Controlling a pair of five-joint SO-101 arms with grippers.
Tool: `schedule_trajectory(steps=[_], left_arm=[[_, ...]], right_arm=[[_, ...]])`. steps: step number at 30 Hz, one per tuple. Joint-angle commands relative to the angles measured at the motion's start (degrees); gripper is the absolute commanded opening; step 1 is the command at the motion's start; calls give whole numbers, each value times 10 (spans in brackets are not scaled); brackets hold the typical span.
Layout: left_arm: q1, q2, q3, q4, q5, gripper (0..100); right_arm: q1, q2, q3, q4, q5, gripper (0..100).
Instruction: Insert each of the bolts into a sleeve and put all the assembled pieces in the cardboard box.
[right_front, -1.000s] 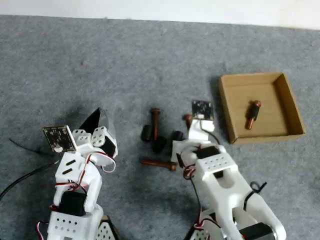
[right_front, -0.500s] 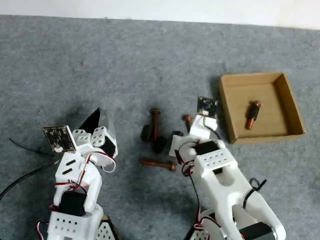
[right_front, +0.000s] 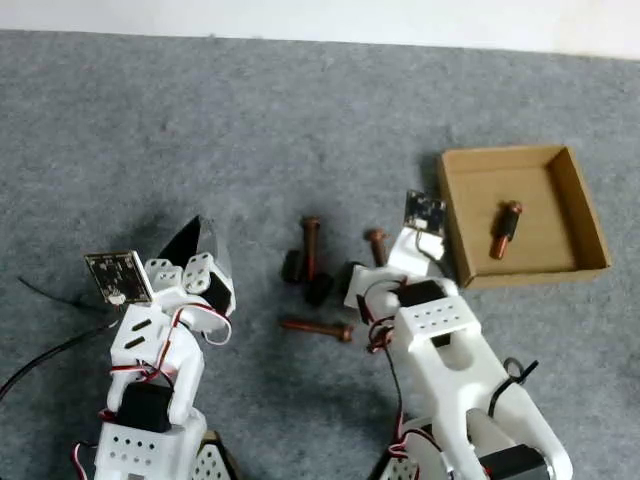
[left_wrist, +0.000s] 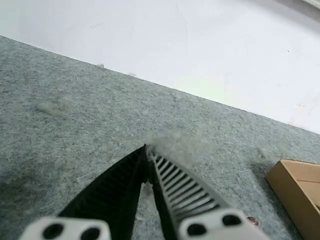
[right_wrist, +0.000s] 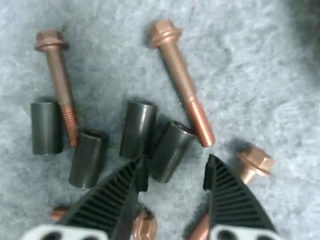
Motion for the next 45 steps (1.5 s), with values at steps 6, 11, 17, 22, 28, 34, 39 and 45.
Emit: schedule_trajectory(steps=[6,11,17,22,28,34,39,45], left_arm=[[8,-7,12,2,-4,10],[8,-7,12,2,-4,10],[8,-7,12,2,-4,10],[8,-7,12,2,-4,10],[8,-7,12,2,-4,10],[8,-7,12,2,-4,10],[8,-7,12,2,-4,10],[8,-7,12,2,-4,10]], right_arm=[[7,66,-28,-51,-6,163],[7,77,-57,-50,-6,163],[7,79,-56,-51,-7,163],[7,79,-55,-51,-7,162],[7,90,-58,-51,-7,162],[22,167,-80,-49,-7,162],[32,189,-95,-49,-6,125],[29,190,-93,-49,-4,108]])
